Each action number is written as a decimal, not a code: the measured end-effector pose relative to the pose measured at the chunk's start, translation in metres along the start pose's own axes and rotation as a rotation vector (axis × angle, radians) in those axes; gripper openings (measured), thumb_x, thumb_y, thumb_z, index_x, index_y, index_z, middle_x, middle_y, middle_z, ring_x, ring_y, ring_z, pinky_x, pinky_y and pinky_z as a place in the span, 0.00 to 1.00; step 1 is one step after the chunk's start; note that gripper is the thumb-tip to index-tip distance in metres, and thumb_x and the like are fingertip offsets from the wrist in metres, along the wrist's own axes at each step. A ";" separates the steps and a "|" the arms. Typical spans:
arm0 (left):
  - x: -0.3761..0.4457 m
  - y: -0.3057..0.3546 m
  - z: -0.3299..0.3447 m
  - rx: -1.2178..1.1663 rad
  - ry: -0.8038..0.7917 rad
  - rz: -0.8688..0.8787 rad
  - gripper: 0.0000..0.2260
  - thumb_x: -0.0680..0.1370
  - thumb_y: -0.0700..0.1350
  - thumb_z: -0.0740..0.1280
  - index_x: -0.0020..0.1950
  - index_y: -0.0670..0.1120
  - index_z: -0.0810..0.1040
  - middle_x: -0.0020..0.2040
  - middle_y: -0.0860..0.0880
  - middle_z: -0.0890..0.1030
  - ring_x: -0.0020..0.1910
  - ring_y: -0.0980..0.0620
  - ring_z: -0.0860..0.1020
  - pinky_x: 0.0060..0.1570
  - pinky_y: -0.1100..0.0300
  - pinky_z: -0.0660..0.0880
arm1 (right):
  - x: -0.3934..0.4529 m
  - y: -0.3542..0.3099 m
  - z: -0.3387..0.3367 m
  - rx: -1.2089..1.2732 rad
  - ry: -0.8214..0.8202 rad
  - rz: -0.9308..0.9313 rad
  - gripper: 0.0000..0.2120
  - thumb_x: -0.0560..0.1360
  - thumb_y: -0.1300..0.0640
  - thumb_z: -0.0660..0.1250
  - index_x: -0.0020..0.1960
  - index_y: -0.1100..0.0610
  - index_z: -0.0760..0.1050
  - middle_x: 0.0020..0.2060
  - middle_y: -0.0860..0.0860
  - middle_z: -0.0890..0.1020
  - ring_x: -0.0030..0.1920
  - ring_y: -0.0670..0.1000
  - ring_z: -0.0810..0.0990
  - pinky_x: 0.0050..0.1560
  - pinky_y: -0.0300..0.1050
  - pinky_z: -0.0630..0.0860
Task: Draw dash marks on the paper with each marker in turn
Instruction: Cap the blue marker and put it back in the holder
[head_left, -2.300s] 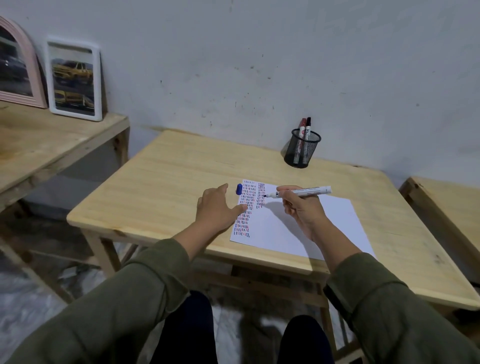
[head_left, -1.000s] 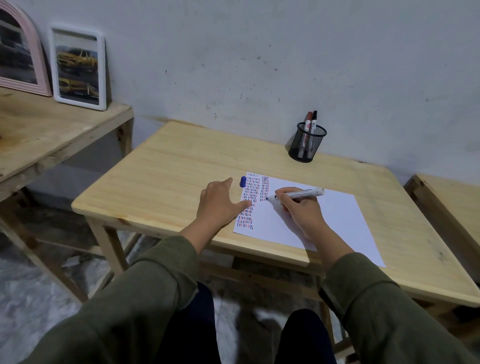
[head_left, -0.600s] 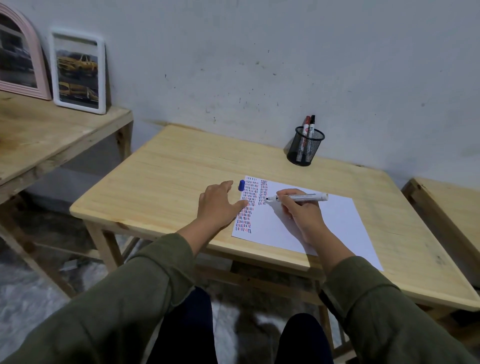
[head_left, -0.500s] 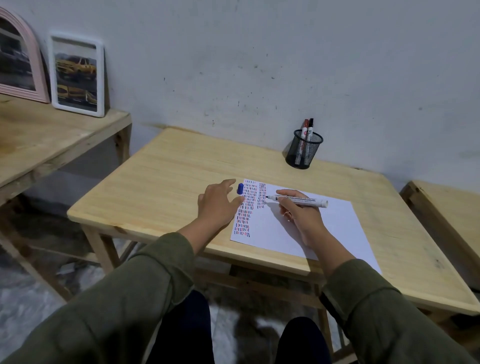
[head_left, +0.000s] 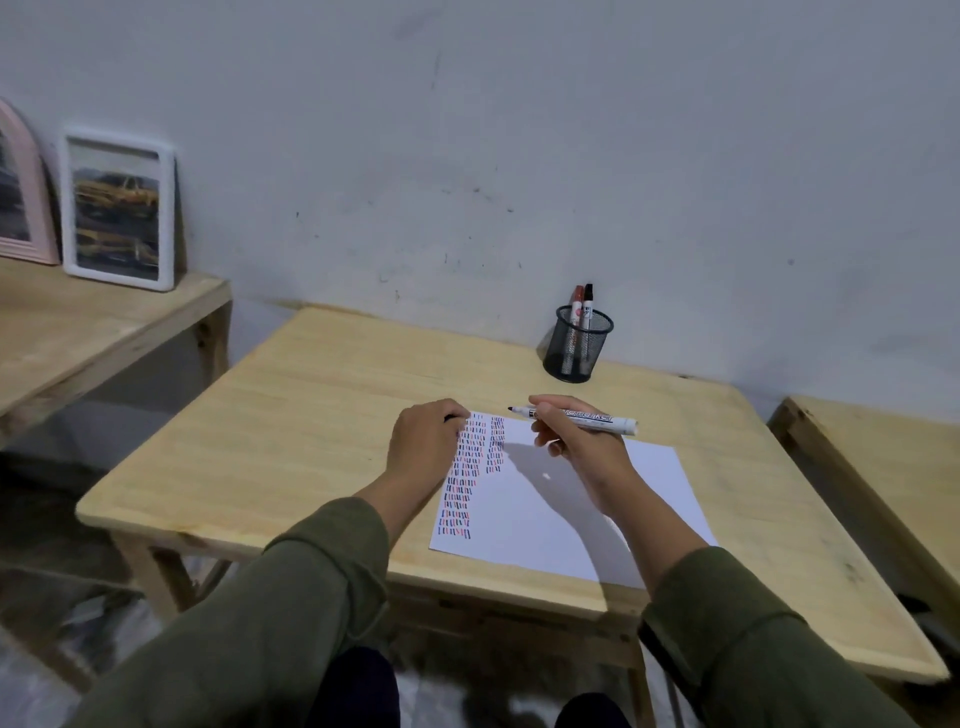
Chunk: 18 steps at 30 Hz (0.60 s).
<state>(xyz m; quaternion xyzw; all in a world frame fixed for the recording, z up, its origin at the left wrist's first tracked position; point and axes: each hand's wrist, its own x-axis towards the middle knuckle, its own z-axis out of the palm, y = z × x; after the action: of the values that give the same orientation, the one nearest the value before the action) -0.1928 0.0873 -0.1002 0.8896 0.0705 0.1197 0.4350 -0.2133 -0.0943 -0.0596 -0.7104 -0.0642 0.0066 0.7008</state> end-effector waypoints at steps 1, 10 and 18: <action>0.001 0.005 0.000 -0.129 0.045 -0.080 0.10 0.77 0.44 0.63 0.44 0.54 0.82 0.46 0.52 0.85 0.47 0.51 0.80 0.52 0.56 0.76 | 0.001 -0.003 0.001 -0.008 -0.007 -0.012 0.05 0.75 0.58 0.68 0.47 0.53 0.83 0.36 0.53 0.82 0.37 0.51 0.77 0.38 0.42 0.71; 0.013 0.058 -0.009 -1.170 -0.011 -0.456 0.06 0.78 0.38 0.64 0.42 0.43 0.77 0.40 0.46 0.80 0.38 0.56 0.79 0.36 0.69 0.74 | 0.013 -0.031 0.008 -0.090 -0.044 -0.131 0.07 0.76 0.59 0.66 0.46 0.52 0.82 0.37 0.52 0.82 0.37 0.49 0.79 0.37 0.39 0.73; 0.010 0.081 -0.013 -1.208 -0.132 -0.416 0.06 0.78 0.38 0.64 0.41 0.42 0.75 0.38 0.45 0.79 0.28 0.60 0.80 0.26 0.74 0.72 | 0.017 -0.042 0.004 -0.101 -0.029 -0.142 0.07 0.76 0.59 0.66 0.47 0.52 0.82 0.37 0.52 0.82 0.36 0.48 0.78 0.37 0.39 0.72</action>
<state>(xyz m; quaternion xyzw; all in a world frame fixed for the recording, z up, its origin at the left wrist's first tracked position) -0.1856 0.0499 -0.0266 0.4610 0.1347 -0.0034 0.8771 -0.2000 -0.0882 -0.0167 -0.7385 -0.1248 -0.0358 0.6616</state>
